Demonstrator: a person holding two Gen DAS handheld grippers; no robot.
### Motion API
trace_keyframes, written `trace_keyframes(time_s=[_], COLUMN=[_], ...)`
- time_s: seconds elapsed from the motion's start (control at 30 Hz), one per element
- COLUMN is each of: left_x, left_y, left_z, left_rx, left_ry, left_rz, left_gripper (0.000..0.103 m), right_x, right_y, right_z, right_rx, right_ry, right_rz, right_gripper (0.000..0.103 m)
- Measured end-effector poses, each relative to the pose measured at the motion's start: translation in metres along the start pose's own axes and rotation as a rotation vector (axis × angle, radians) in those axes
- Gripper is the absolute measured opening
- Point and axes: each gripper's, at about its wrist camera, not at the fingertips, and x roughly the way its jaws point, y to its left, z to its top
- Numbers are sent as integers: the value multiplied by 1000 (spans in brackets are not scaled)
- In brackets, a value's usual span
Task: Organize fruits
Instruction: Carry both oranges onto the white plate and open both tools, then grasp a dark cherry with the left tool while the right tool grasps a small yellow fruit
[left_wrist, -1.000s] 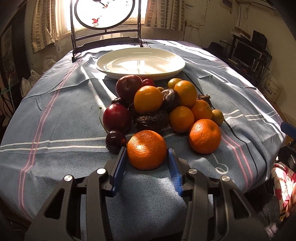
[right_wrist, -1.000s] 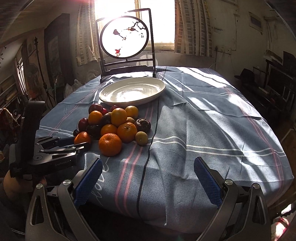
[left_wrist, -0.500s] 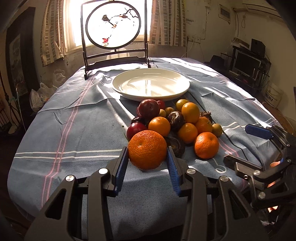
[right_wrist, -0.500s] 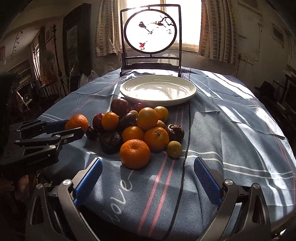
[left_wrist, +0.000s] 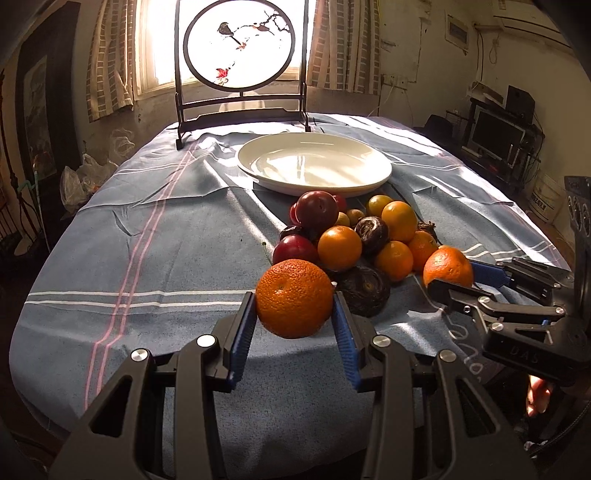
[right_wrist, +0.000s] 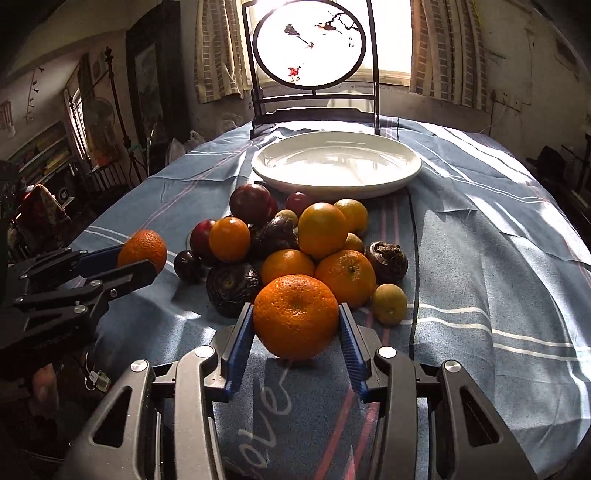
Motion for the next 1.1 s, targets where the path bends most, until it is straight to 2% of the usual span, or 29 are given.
trace_keyframes(time_s=[0.1,0.2,0.33,0.43,0.63,0.7,0.73,0.8,0.87,0.93,1.1], left_x=[1,6,32,69,135,140,135,116,94,72,34], left_y=[3,3,-8,-12,-2,4,6,9,9,10,7], left_z=[10,33,76,105,149,156,157,154,145,127,67], left_rx=[-8,7,58,63,-10,-36,-40,-22,6,21,89], left_ry=[-10,-30,-41,7,102,119,97,37,-1,-14,14], left_rz=[-15,-21,-25,-44,-94,-101,-93,-66,-46,-57,-64], left_gripper=[40,40,40,40,42,46,51,68,69,69,69], right_x=[-12,-11,17,53,110,104,96,81,62,44,7], right_y=[-10,-26,-46,-56,-69,-72,-71,-68,-66,-66,-67], right_z=[16,47,90,114,144,150,150,146,133,115,62], right_rx=[11,11,32,46,74,92,94,80,76,82,105], right_ry=[-46,-65,-29,24,77,32,7,-20,-41,-50,-64], right_rz=[10,-20,-15,-5,19,-6,-1,-5,-4,8,-6], right_gripper=[45,45,45,45,47,68,69,69,69,68,68])
